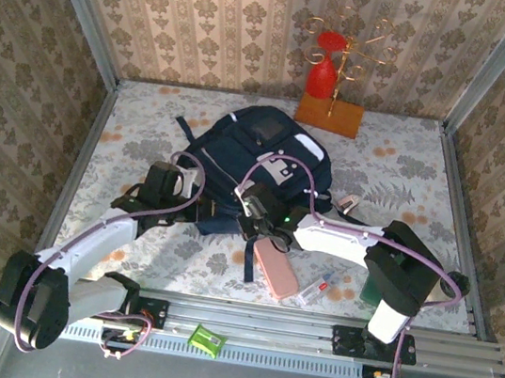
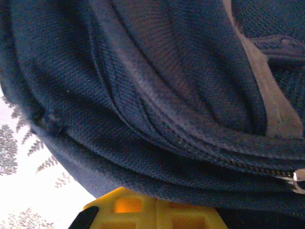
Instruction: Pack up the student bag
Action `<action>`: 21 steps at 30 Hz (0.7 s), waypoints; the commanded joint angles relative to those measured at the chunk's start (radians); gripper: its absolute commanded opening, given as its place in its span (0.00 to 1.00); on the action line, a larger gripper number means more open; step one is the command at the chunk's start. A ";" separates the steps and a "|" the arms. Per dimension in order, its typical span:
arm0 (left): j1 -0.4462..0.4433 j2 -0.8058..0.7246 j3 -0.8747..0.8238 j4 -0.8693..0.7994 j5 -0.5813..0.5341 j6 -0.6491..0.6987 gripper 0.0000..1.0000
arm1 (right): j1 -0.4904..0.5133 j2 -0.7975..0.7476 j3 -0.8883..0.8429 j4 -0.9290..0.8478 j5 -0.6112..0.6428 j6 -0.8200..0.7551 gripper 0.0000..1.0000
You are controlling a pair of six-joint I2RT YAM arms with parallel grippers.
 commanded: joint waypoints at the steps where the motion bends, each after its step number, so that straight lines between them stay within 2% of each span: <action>1: 0.004 0.006 0.042 -0.080 -0.140 0.049 0.00 | -0.033 -0.041 -0.052 -0.050 0.093 0.045 0.00; 7: 0.004 0.032 0.058 -0.078 -0.272 0.075 0.00 | -0.047 -0.089 -0.129 -0.021 0.083 0.058 0.00; 14: 0.003 0.089 0.075 -0.058 -0.381 0.115 0.00 | -0.094 -0.147 -0.210 0.047 0.016 0.041 0.00; 21: 0.003 0.100 0.081 -0.054 -0.496 0.144 0.00 | -0.154 -0.207 -0.252 0.029 -0.008 0.003 0.00</action>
